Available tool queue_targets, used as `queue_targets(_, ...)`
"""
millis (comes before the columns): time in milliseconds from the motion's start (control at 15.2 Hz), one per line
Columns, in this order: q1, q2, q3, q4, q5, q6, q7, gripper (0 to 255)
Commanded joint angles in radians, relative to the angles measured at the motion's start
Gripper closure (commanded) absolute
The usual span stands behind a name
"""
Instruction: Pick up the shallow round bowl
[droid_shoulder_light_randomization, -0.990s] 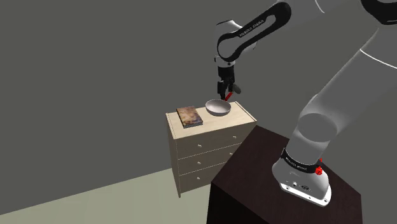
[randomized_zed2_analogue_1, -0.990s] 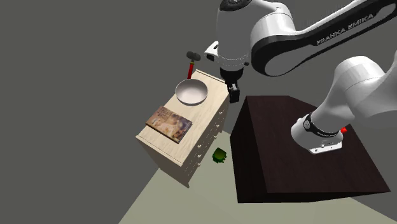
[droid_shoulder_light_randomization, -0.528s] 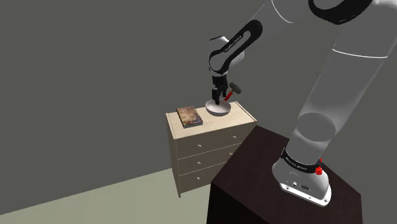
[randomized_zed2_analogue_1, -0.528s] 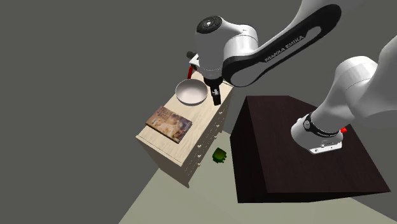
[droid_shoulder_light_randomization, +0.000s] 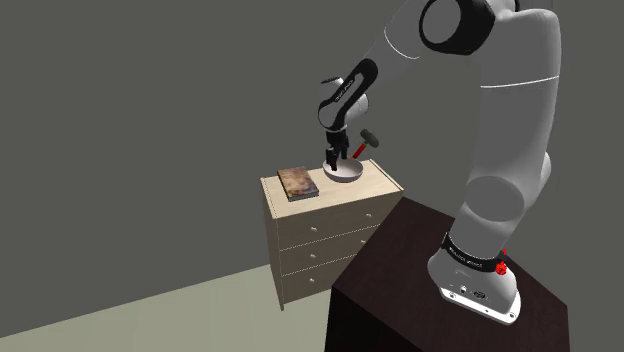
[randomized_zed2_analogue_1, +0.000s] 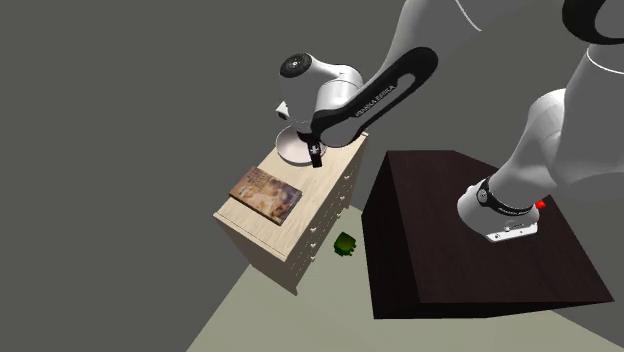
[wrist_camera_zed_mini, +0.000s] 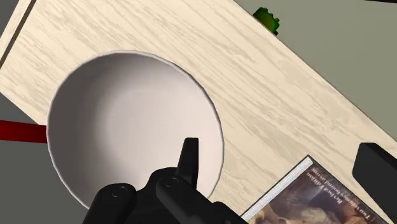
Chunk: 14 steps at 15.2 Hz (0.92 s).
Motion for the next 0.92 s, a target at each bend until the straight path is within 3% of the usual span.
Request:
queue_targets(0,-0.012,0.071,-0.003,0.056,0.002,0.018,-0.016,0)
queue_targets(264,-0.031,0.201,-0.004,0.173,0.008,0.034,-0.037,0)
queue_targets(858,-0.034,0.286,-0.002,0.188,0.009,0.103,-0.028,0)
